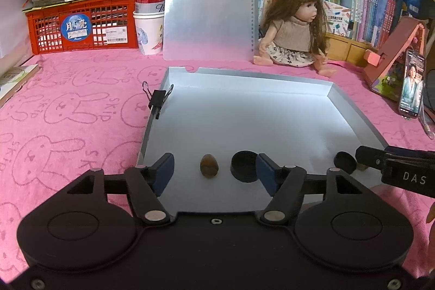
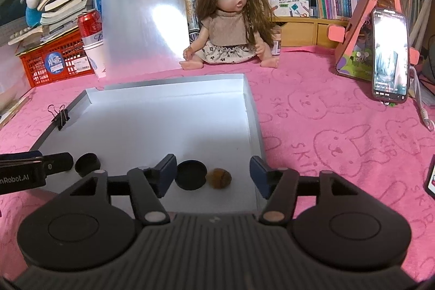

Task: Organize rigid objects
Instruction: 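Lift both open tools out of the tray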

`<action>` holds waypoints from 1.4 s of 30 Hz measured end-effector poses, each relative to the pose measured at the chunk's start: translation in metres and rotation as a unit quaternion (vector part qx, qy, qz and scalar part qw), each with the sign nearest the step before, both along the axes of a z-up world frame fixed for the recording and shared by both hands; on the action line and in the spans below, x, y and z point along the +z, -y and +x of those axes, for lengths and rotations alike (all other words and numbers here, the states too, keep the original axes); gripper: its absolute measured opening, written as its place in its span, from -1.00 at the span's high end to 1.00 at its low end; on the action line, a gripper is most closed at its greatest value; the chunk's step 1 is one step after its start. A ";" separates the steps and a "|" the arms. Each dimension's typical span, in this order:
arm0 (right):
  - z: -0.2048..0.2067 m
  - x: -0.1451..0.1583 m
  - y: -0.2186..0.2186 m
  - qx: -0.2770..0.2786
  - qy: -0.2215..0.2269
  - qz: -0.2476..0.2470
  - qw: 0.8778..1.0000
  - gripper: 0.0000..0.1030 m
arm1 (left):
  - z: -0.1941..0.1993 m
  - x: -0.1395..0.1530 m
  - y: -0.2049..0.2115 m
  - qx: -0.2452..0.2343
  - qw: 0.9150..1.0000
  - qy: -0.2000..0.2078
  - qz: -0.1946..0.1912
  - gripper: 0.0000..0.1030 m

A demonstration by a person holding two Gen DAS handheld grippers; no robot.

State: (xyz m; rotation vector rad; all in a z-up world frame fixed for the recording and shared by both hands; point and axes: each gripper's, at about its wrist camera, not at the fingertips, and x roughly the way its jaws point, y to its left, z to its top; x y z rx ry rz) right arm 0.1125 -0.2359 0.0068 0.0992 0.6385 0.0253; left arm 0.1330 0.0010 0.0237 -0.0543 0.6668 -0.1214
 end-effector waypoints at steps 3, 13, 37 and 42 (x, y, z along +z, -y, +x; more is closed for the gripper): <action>-0.004 0.002 -0.001 0.003 0.005 -0.005 1.000 -0.49 | -0.005 0.003 0.000 -0.002 1.000 0.004 -0.003 -0.39; -0.022 0.008 -0.003 0.015 0.021 -0.005 1.000 -0.62 | -0.025 0.008 0.000 -0.011 1.000 0.008 -0.008 -0.51; -0.071 0.005 -0.005 0.027 0.042 -0.027 0.998 -0.69 | -0.084 0.006 0.010 -0.028 0.999 0.020 -0.004 -0.54; -0.082 0.002 -0.006 0.029 0.048 -0.035 0.998 -0.69 | -0.098 0.005 0.012 -0.032 0.999 0.030 0.007 -0.54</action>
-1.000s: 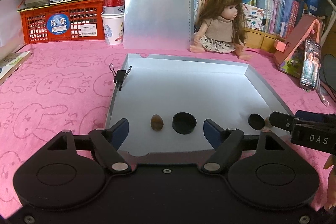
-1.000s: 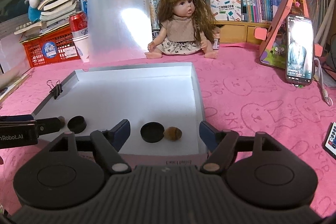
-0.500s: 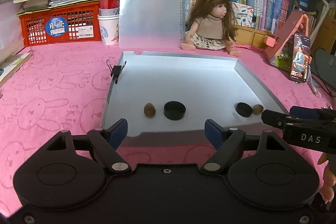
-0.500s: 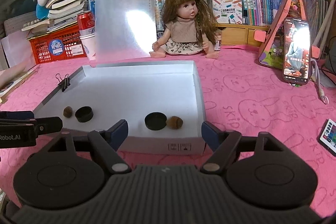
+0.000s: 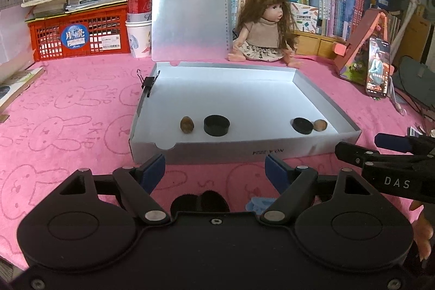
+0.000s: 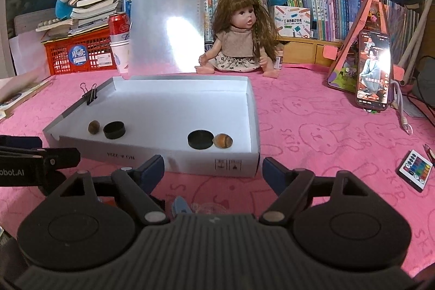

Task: Organize rigid objects
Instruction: 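Lift both open tools out of the tray, then grasp a black disc with the left tool while the right tool grasps a clear plastic lid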

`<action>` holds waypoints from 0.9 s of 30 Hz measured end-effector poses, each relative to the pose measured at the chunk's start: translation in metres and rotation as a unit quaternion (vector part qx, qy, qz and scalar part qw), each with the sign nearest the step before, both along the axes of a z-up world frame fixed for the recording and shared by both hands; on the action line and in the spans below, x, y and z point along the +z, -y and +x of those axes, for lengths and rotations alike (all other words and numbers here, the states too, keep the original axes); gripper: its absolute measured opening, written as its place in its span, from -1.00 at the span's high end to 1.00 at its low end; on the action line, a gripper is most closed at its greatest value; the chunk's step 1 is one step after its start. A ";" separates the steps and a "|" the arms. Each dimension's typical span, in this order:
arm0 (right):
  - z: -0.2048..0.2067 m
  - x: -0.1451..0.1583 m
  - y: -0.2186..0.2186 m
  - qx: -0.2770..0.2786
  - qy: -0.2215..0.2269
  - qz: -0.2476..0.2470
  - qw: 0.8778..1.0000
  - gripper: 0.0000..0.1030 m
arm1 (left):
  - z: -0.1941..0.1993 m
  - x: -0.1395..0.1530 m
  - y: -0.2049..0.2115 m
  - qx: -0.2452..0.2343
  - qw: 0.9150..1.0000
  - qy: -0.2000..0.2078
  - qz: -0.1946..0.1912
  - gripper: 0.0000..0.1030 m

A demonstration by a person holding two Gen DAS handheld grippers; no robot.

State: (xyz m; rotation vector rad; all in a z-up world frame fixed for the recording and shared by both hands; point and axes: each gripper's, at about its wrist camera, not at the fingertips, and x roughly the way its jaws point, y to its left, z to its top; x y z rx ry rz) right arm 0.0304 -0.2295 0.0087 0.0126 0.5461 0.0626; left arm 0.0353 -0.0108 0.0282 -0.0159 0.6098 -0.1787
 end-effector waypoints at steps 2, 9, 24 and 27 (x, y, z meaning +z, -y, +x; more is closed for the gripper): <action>-0.004 -0.002 0.000 0.001 0.000 0.000 1.000 -0.69 | -0.005 -0.001 0.000 0.000 1.000 0.001 0.001 -0.54; -0.019 -0.008 0.000 0.001 0.005 0.006 1.000 -0.70 | -0.023 -0.007 -0.003 0.011 1.000 0.004 -0.013 -0.54; -0.040 -0.019 0.003 -0.001 0.021 0.011 1.000 -0.55 | -0.041 -0.017 -0.010 0.033 0.999 0.014 -0.007 -0.10; -0.037 -0.020 0.010 -0.015 0.015 0.022 1.000 -0.35 | -0.041 -0.016 -0.014 0.039 0.999 0.016 -0.009 0.13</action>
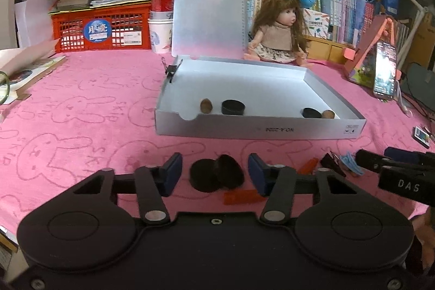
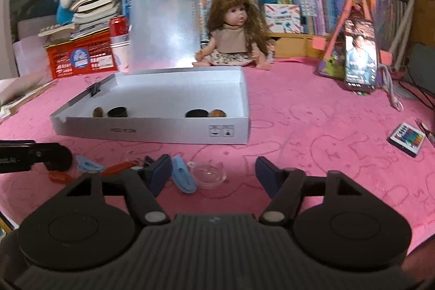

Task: Organize rigid objects
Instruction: 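Grasp a black disc with the left tool while the right tool grasps a clear plastic lid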

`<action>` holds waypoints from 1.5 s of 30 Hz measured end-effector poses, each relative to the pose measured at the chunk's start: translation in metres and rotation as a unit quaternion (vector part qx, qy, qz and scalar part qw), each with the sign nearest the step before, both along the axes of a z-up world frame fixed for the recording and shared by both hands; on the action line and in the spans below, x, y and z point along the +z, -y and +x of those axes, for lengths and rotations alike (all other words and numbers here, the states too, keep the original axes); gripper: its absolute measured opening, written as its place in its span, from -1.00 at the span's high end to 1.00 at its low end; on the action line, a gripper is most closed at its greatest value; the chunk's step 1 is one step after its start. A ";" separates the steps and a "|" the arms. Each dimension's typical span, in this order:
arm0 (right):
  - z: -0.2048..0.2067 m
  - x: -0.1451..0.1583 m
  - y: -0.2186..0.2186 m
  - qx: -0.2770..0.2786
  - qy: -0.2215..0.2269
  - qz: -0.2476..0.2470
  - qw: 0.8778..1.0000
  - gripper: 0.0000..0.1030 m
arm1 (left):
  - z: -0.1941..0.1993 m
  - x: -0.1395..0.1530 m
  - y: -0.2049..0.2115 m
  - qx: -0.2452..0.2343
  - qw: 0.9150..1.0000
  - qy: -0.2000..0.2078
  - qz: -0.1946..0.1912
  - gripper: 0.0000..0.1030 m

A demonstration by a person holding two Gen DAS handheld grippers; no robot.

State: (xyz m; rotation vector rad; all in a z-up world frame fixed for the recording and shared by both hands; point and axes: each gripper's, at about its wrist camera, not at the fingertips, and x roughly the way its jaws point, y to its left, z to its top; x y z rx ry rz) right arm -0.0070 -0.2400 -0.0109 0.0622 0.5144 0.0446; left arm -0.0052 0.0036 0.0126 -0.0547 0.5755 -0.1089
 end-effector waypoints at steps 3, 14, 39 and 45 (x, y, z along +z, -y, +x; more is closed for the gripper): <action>0.001 -0.002 0.004 -0.007 -0.007 0.004 1.000 -0.11 | 0.000 0.000 0.000 -0.017 1.000 -0.005 -0.002 0.23; 0.006 -0.006 0.003 -0.001 -0.013 -0.003 1.000 0.10 | 0.000 -0.007 0.016 -0.043 0.998 0.000 0.036 0.30; 0.008 -0.009 0.016 -0.029 -0.016 -0.004 0.999 0.17 | 0.017 -0.009 -0.016 0.032 0.997 0.009 0.066 0.28; 0.008 -0.009 0.018 -0.031 -0.016 -0.001 0.999 0.17 | 0.018 -0.009 -0.023 0.046 0.997 0.007 0.068 0.28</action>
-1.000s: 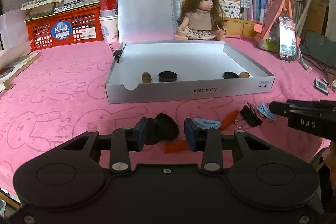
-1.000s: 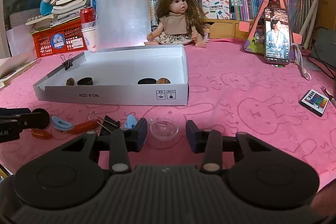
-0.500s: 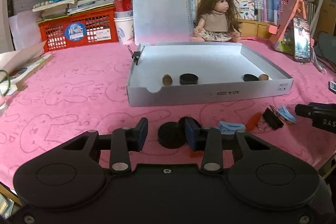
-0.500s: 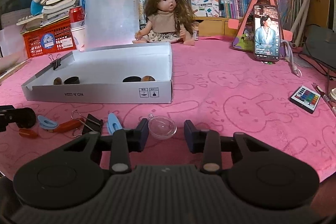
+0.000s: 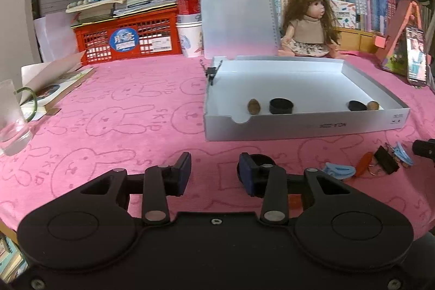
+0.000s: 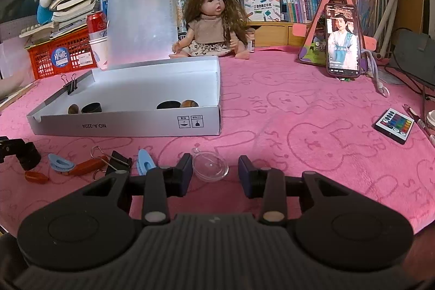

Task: Organize rigid objects
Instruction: 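Grasp a black disc with the left tool while the right tool grasps a clear plastic lid, then carry the black disc and clear lid into the white tray and open both tools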

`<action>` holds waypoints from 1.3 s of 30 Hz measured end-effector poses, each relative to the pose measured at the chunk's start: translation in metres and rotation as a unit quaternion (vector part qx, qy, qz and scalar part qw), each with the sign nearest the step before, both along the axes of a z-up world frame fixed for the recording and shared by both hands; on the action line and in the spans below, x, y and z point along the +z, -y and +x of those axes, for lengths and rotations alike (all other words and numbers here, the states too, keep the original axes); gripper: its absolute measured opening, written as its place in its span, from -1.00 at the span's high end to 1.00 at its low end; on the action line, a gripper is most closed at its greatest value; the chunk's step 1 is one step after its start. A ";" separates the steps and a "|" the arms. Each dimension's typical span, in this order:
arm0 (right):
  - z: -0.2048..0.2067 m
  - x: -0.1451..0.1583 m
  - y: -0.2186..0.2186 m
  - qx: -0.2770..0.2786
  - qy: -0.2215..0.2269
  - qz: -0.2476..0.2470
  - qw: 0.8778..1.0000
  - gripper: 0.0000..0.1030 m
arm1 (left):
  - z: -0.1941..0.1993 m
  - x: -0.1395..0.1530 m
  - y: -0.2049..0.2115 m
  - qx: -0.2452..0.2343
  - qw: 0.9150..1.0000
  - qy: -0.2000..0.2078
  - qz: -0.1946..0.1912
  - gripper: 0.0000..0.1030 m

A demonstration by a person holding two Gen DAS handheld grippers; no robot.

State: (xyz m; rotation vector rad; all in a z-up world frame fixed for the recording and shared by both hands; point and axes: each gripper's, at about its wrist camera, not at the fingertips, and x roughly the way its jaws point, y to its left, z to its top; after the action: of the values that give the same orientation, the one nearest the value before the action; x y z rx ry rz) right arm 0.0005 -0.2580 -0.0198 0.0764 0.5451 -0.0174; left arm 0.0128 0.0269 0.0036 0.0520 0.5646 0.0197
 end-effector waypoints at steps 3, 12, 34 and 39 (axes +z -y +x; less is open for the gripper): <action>0.000 0.000 0.000 0.000 0.000 0.003 1.000 0.17 | -0.004 0.003 -0.004 -0.010 1.000 0.001 -0.028 0.28; -0.001 0.000 -0.001 0.003 0.004 0.005 1.000 0.17 | -0.013 0.002 0.007 -0.040 0.999 0.001 -0.028 0.20; -0.003 0.004 -0.006 0.019 0.012 0.000 1.000 0.36 | -0.007 0.005 0.018 -0.053 0.998 0.008 -0.037 0.41; -0.002 0.009 -0.006 0.018 0.016 0.001 1.000 0.36 | -0.006 0.015 0.020 -0.057 0.998 0.012 -0.037 0.41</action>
State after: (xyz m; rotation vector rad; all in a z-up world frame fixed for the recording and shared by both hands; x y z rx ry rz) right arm -0.0017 -0.2525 -0.0112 0.0695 0.5154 0.0204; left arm 0.0067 0.0067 0.0188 0.0115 0.5369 -0.1109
